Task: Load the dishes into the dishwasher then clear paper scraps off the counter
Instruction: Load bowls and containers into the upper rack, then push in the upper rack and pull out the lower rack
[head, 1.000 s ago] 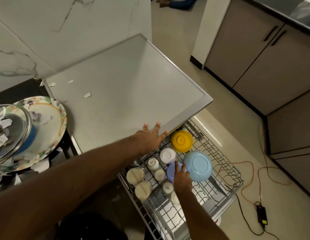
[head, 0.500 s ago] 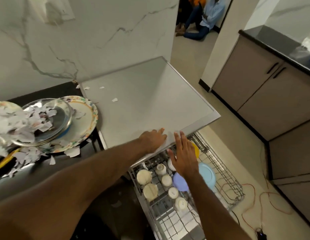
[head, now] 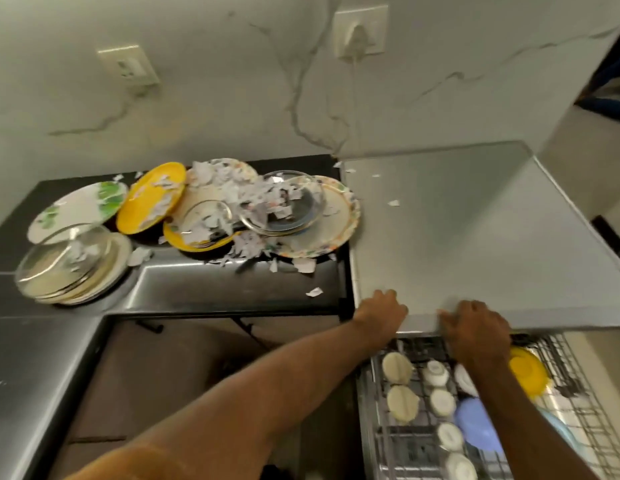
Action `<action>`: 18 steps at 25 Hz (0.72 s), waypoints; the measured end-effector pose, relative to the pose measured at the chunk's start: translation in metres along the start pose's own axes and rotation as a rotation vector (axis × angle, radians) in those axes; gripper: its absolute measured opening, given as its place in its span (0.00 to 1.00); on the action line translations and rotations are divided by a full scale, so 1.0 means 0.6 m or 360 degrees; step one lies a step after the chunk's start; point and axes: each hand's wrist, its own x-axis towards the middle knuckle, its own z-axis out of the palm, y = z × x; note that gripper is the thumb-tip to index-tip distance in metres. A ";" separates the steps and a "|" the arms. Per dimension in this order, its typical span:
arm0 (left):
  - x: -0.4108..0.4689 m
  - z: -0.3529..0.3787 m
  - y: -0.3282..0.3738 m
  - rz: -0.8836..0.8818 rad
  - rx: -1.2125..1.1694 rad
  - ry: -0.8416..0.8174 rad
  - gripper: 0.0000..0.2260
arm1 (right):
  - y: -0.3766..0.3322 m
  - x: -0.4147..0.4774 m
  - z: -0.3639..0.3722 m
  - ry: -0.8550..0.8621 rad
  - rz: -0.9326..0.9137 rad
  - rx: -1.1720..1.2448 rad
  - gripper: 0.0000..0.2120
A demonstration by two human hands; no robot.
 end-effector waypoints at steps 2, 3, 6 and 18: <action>-0.025 0.007 -0.006 -0.0057 0.0018 -0.0002 0.16 | 0.000 0.000 0.004 -0.0111 0.0057 0.0122 0.14; -0.034 0.008 -0.009 -0.0061 -0.0023 -0.0019 0.18 | 0.001 0.002 0.006 -0.0148 0.0065 0.0161 0.13; -0.061 0.015 -0.015 -0.0064 -0.0132 -0.0054 0.22 | -0.001 0.000 0.015 -0.0141 0.0071 0.0165 0.09; -0.080 0.022 -0.010 -0.0061 -0.0035 -0.0085 0.23 | -0.027 -0.001 0.002 -0.0183 0.0000 0.0131 0.09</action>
